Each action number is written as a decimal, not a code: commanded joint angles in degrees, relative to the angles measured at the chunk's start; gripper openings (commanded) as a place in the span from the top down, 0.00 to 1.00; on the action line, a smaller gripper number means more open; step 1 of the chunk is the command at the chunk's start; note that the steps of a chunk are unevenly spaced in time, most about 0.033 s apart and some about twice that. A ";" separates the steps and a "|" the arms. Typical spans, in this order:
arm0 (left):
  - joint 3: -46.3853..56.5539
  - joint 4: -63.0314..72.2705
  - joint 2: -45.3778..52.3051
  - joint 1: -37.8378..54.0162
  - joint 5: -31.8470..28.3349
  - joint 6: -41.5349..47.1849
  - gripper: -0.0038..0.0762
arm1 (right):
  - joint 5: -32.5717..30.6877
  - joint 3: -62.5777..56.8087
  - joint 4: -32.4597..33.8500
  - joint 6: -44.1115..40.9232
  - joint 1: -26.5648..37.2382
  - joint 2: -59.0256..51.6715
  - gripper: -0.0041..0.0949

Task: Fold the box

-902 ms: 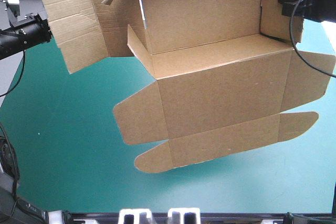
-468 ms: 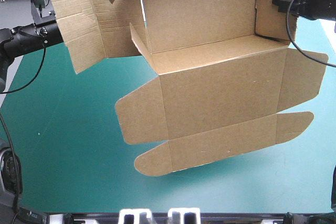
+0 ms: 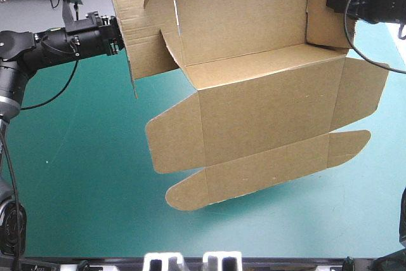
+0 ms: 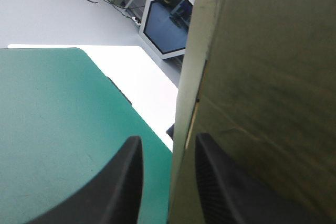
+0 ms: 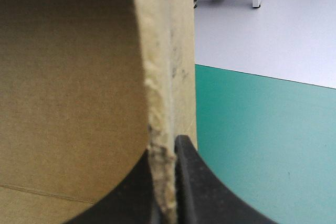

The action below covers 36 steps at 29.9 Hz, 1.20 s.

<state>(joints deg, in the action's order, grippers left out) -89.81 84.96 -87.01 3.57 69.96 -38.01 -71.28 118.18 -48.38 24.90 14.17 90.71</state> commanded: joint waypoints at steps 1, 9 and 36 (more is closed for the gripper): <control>-3.35 4.91 2.45 -2.33 4.32 -0.33 0.64 | 3.25 1.56 -4.12 -0.24 0.13 -1.68 0.98; -10.18 4.68 2.45 -5.12 4.32 -0.33 0.64 | 3.37 1.56 -3.32 -0.24 0.13 -0.61 0.98; -11.37 -8.10 2.26 -11.48 0.23 -1.57 0.48 | 7.14 1.56 3.95 -0.85 -5.93 -0.46 0.98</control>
<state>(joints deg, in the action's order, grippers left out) -99.52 73.28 -86.80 -7.38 70.81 -39.54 -67.91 118.18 -40.99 24.90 8.74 92.42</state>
